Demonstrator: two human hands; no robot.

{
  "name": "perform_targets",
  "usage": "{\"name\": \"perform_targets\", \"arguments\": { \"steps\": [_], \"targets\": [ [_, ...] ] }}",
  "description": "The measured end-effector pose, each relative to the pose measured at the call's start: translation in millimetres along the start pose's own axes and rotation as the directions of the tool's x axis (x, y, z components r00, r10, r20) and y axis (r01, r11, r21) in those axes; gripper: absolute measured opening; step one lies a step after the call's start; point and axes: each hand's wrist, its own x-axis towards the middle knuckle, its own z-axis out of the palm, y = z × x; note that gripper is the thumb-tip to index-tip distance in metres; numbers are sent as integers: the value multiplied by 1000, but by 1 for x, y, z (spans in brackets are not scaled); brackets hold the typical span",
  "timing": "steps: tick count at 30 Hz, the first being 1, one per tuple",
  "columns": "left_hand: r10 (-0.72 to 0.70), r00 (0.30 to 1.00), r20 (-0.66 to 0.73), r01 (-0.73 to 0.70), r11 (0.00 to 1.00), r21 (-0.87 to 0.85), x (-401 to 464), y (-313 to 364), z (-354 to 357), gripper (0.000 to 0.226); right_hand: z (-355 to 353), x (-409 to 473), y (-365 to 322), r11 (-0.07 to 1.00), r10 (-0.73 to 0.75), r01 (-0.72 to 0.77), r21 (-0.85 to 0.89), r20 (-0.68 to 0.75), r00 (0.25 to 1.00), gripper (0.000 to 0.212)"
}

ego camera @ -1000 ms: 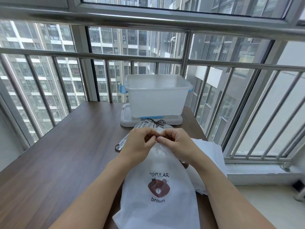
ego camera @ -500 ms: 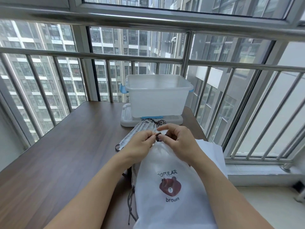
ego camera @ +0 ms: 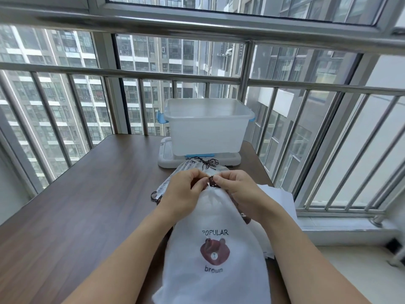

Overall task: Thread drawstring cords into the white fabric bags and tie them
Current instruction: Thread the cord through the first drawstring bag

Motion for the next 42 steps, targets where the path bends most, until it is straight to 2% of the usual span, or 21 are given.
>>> {"name": "perform_targets", "arguments": {
  "steps": [2,4,7,10,16,22,26,28,31,32,35,39,42],
  "targets": [
    [19,1000,8,-19,1000,8,-1,2,-1,15,-2,1,1,988,74,-89,130,113,991,28],
    [38,999,6,-38,999,12,-2,4,-1,15,-2,2,2,969,106,-133,210,137,985,21],
    [91,996,-23,-90,996,28,-4,5,-1,16,-4,3,4,916,159,-197,350,134,978,27],
    [184,982,-48,-183,983,25,-6,4,0,18,-7,4,6,867,174,-249,432,206,963,17],
    [376,919,-120,-370,927,69,-3,3,0,23,-10,11,15,853,179,-264,450,224,958,55],
    [368,925,-92,-361,929,83,-2,0,-3,21,-9,9,13,868,199,-266,420,197,960,44],
    [267,957,-111,-268,963,5,-5,6,0,17,-4,3,7,891,177,-220,397,141,974,32],
    [204,969,-141,-207,978,-2,-6,8,2,13,-2,1,5,895,176,-211,393,123,977,35],
    [120,982,-147,-129,991,-48,-7,10,2,12,2,2,4,910,186,-211,357,101,977,56],
    [115,984,-140,-122,992,-45,-7,11,2,12,2,4,5,908,192,-211,362,88,977,54],
    [127,984,-125,-131,991,-18,-7,11,2,13,1,7,10,905,197,-198,376,39,980,41],
    [176,975,-139,-168,984,68,-6,10,0,14,5,-1,0,920,126,-127,370,26,992,28],
    [263,957,-125,-235,952,198,-3,5,-7,12,6,-5,-9,912,84,-80,402,8,996,24]
  ]
}}
